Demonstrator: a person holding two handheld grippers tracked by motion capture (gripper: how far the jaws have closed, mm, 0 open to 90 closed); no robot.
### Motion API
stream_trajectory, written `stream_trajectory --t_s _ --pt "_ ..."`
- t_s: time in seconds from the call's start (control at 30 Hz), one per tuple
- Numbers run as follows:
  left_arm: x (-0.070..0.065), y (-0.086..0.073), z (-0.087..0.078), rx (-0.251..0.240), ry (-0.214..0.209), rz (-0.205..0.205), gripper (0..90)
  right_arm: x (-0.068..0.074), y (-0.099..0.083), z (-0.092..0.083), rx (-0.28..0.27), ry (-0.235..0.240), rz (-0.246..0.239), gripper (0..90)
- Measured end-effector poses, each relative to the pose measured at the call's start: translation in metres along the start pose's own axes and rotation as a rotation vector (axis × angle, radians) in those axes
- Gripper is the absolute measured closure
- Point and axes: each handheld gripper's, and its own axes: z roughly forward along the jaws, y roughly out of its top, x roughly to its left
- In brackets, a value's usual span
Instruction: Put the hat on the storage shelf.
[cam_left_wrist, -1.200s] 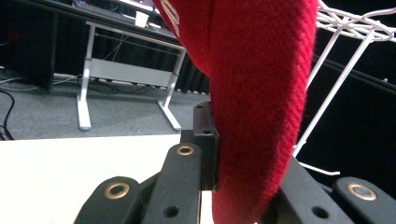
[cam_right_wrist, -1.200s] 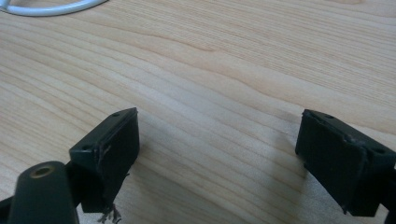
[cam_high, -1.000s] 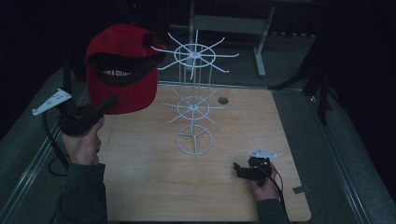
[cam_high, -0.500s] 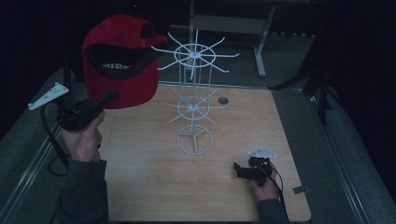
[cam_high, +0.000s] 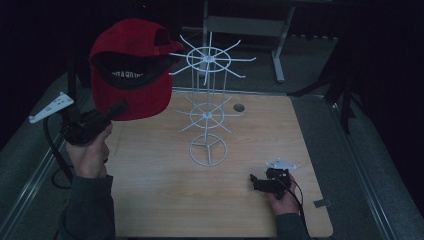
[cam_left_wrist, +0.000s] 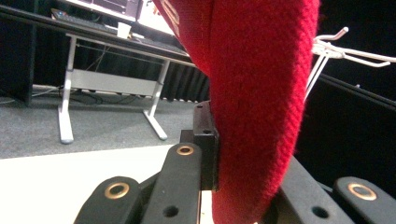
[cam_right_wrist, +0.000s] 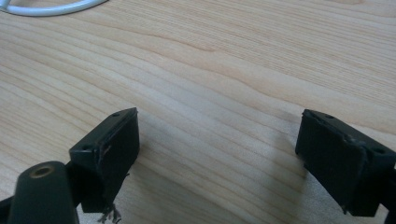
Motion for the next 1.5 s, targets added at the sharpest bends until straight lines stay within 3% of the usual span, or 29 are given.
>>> stream_trajectory --t_s 0.23,0.5,1.0,1.5 --pt "0.002 -0.015 -0.004 0.007 -0.011 -0.002 85.3 0.000 0.000 0.000 0.000 0.001 0.000 13.4" --pt "0.001 -0.037 0.011 0.061 -0.026 0.002 85.3 0.000 0.000 0.000 0.000 0.001 0.002 13.4" --pt "0.010 -0.071 0.022 0.095 -0.029 -0.065 85.0 0.000 0.000 0.000 0.000 0.001 0.002 13.4" --pt "0.013 -0.084 0.024 0.126 -0.031 -0.061 81.3 0.001 0.000 0.000 -0.001 0.001 0.004 13.4"
